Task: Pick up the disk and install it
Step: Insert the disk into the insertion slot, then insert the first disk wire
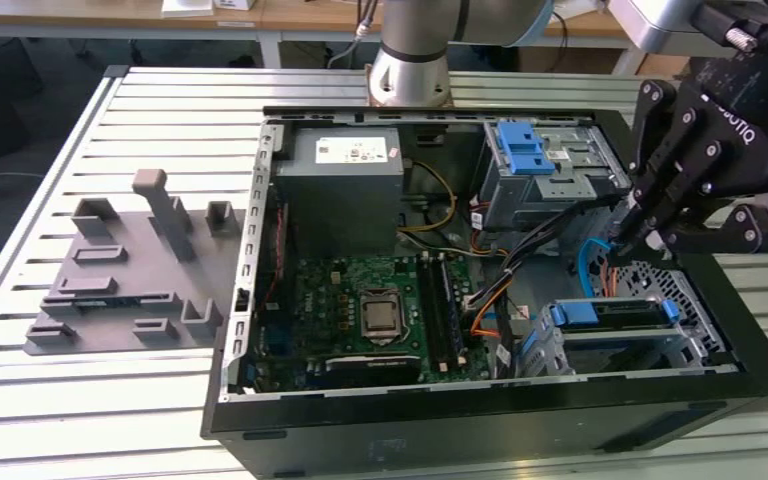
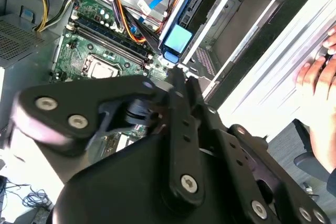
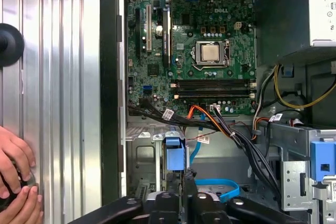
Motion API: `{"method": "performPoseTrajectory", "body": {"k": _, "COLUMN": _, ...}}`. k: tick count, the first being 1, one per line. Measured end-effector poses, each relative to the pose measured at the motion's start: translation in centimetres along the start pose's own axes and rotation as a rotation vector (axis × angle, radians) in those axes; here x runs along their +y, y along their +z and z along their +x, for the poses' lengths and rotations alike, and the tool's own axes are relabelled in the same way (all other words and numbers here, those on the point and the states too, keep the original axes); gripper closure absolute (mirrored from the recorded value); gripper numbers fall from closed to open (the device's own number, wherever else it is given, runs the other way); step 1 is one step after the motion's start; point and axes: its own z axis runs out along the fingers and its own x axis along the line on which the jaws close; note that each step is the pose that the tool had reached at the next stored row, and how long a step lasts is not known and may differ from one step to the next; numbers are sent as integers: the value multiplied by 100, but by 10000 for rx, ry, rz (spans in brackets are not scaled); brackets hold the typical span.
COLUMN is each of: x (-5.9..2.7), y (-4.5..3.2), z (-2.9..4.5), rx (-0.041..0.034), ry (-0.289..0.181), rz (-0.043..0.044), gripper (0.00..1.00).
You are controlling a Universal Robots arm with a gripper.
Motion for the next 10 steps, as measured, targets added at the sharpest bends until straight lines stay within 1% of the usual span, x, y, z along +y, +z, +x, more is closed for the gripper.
{"method": "performPoseTrajectory", "body": {"k": 1, "x": 0, "y": 2, "z": 0, "rx": 0, "ry": 0, "rz": 0, "gripper": 80}}
{"method": "performPoseTrajectory", "body": {"k": 2, "x": 0, "y": 4, "z": 0, "rx": 0, "ry": 0, "rz": 0, "gripper": 86}}
{"method": "performPoseTrajectory", "body": {"k": 3, "x": 0, "y": 5, "z": 0, "rx": 0, "ry": 0, "rz": 0, "gripper": 86}}
{"method": "performPoseTrajectory", "body": {"k": 4, "x": 0, "y": 6, "z": 0, "rx": 1, "ry": 0, "rz": 0, "gripper": 89}}
{"method": "performPoseTrajectory", "body": {"k": 10, "x": 0, "y": 9, "z": 0, "rx": 0, "ry": 0, "rz": 0, "gripper": 89}}
